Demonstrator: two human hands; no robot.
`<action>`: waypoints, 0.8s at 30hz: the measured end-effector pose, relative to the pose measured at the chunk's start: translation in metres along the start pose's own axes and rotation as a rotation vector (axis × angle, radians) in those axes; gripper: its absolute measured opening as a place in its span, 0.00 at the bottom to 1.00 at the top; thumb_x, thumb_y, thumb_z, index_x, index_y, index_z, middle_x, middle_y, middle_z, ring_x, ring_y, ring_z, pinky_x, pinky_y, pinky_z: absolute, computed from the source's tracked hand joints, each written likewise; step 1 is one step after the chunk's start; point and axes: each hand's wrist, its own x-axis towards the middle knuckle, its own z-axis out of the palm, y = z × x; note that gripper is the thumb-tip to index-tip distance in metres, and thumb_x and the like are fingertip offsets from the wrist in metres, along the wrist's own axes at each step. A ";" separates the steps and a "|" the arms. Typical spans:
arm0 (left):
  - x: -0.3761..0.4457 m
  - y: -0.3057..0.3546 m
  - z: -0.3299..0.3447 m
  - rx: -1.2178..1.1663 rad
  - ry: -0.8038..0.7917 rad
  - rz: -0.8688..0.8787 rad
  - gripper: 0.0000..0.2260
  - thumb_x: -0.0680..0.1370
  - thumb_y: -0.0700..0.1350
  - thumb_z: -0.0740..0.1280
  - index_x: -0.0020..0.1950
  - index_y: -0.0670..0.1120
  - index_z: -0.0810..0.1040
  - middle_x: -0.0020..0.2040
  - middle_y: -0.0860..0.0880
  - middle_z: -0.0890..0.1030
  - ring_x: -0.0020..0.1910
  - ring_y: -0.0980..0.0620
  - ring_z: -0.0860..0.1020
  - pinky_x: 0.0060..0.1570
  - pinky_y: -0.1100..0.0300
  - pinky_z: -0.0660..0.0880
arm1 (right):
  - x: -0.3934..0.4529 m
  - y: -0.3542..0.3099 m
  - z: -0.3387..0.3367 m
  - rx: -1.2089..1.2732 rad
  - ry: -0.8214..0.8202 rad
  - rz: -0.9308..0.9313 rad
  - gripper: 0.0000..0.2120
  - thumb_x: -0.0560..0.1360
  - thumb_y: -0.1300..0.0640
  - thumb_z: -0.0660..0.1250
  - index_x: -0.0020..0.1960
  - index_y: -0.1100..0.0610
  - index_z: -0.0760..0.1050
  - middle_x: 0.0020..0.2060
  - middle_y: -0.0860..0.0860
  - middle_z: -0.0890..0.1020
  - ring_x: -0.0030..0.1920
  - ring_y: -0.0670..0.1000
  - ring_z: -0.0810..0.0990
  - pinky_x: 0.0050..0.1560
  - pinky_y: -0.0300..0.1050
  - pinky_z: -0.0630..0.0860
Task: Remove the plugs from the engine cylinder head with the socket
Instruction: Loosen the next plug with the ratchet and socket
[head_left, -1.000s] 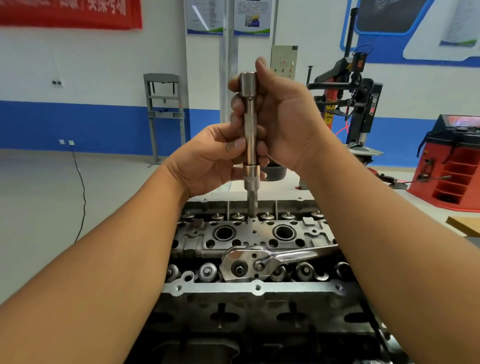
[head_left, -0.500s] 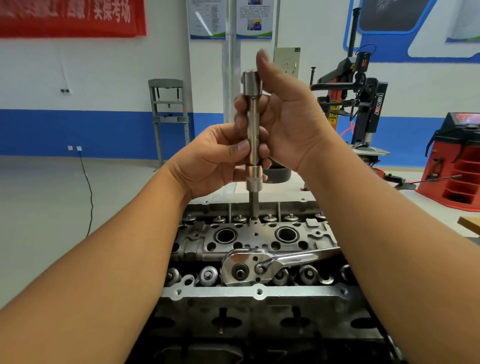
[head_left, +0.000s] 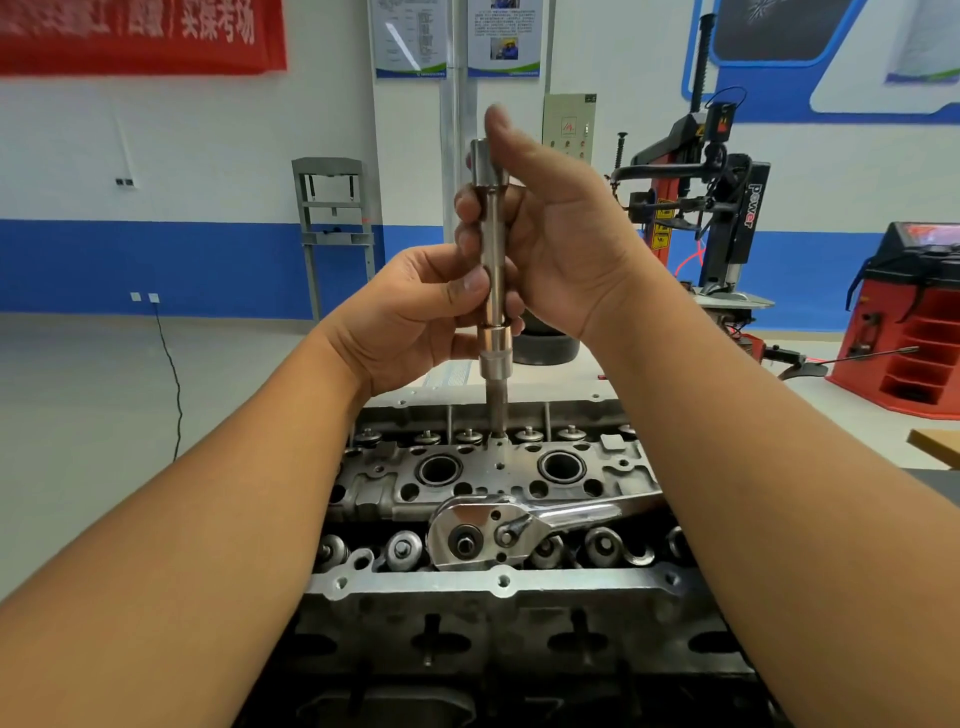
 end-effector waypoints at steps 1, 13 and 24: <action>0.000 0.000 0.000 0.005 0.014 0.006 0.17 0.68 0.52 0.83 0.53 0.47 0.87 0.47 0.46 0.87 0.48 0.47 0.86 0.49 0.50 0.83 | 0.000 -0.001 0.000 -0.002 -0.005 -0.012 0.15 0.81 0.47 0.65 0.52 0.59 0.71 0.34 0.52 0.80 0.33 0.53 0.75 0.37 0.47 0.64; 0.002 0.000 0.001 -0.001 0.014 0.019 0.17 0.68 0.53 0.83 0.50 0.47 0.86 0.44 0.49 0.85 0.46 0.51 0.85 0.44 0.54 0.81 | -0.002 -0.003 0.003 -0.064 0.008 -0.056 0.13 0.84 0.49 0.64 0.51 0.59 0.69 0.35 0.55 0.81 0.34 0.55 0.76 0.40 0.49 0.72; 0.002 0.000 0.002 0.006 0.010 0.001 0.16 0.68 0.54 0.83 0.50 0.47 0.86 0.44 0.48 0.86 0.46 0.50 0.85 0.45 0.55 0.81 | -0.002 -0.001 0.000 -0.059 -0.007 -0.042 0.15 0.83 0.45 0.63 0.53 0.58 0.73 0.35 0.53 0.81 0.34 0.54 0.77 0.39 0.47 0.70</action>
